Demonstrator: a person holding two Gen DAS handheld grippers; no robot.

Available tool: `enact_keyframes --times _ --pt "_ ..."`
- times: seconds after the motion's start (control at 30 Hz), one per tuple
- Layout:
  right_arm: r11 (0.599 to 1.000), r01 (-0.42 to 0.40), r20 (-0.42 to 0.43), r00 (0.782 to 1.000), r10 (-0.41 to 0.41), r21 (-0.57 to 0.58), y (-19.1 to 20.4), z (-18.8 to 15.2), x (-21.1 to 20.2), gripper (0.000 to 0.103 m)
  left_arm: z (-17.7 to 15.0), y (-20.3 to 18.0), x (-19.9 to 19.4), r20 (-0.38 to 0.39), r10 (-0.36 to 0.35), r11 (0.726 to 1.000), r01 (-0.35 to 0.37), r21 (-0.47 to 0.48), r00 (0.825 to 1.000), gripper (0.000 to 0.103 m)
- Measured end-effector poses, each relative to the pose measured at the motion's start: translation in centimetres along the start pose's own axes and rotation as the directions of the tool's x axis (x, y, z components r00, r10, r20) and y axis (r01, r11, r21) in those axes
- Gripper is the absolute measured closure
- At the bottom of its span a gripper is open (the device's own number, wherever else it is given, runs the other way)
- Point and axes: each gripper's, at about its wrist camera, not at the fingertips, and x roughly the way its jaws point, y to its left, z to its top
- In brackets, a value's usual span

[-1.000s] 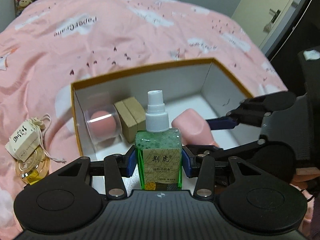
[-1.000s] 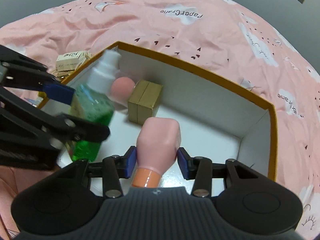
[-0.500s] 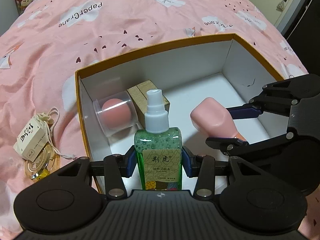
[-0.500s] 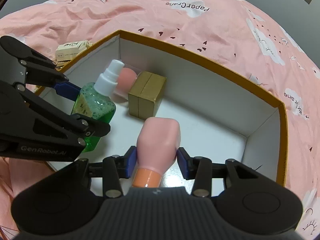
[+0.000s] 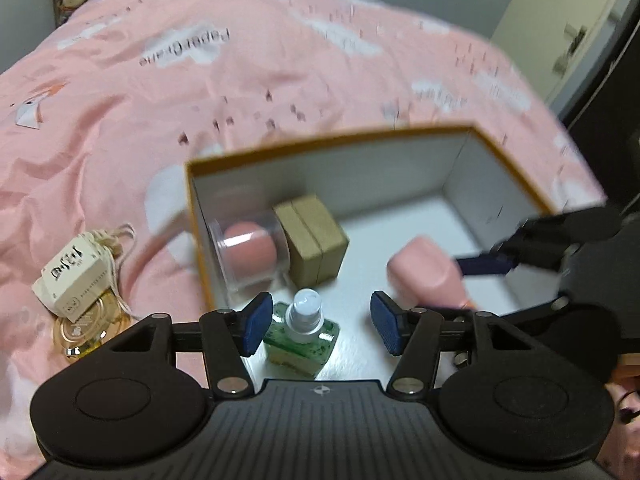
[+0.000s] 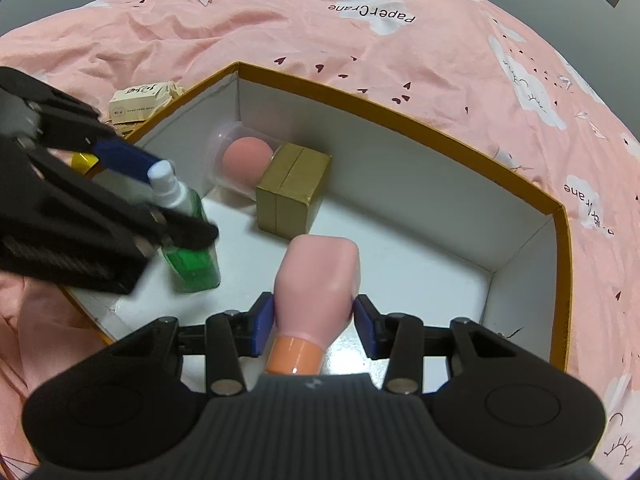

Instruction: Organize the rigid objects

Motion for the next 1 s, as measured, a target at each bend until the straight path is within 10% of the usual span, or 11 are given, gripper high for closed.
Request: enact_keyframes --times 0.33,0.67,1.0 --pt "0.999 -0.018 -0.015 1.000 0.018 0.043 0.9 1.8 0.9 0.060 0.6 5.6 -4.5 0.123 -0.066 0.990 0.080 -0.114 0.990 0.044" --pt "0.985 -0.108 -0.084 0.989 0.120 0.133 2.6 3.5 3.5 0.060 -2.2 8.0 -3.1 0.040 -0.160 0.965 0.165 -0.205 0.986 0.069" --pt "0.964 -0.175 -0.089 0.977 0.196 0.198 4.2 4.5 4.7 0.060 -2.9 8.3 -2.8 0.039 -0.189 0.953 0.193 -0.234 0.981 0.072"
